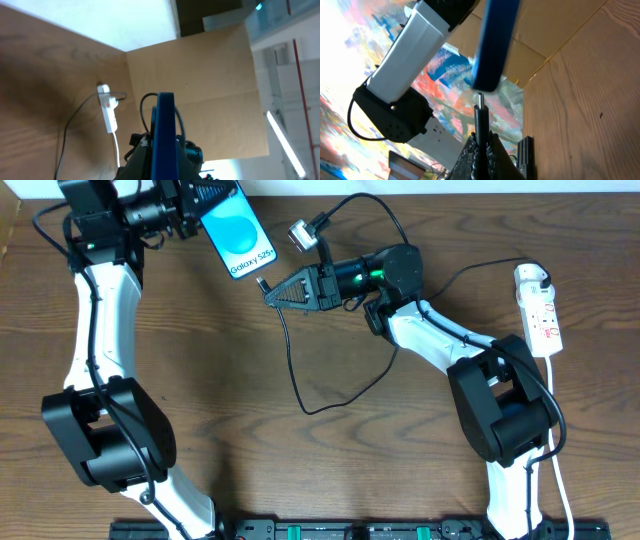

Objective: Plug charger to phone and switch on socket

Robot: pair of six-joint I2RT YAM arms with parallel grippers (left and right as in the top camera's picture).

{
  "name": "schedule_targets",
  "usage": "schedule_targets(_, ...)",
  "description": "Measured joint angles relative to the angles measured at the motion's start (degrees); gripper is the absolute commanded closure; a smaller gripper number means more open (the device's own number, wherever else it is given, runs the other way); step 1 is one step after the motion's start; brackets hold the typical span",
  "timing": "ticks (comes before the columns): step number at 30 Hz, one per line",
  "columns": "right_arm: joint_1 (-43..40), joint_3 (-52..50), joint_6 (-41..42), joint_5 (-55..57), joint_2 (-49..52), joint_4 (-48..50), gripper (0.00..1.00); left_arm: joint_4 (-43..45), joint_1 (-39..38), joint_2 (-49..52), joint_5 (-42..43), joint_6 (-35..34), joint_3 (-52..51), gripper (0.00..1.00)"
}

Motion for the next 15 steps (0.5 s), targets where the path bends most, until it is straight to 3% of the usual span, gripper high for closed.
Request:
schedule_targets(5, 0.0, 0.0, -0.3, 0.0, 0.0, -0.7, 0.98, -5.1, 0.0, 0.0, -1.0, 3.5, -0.7, 0.93)
schedule_targets(15, 0.0, 0.0, -0.5, -0.3, 0.0, -0.8, 0.98, -5.5, 0.0, 0.0, -1.1, 6.4, -0.7, 0.93)
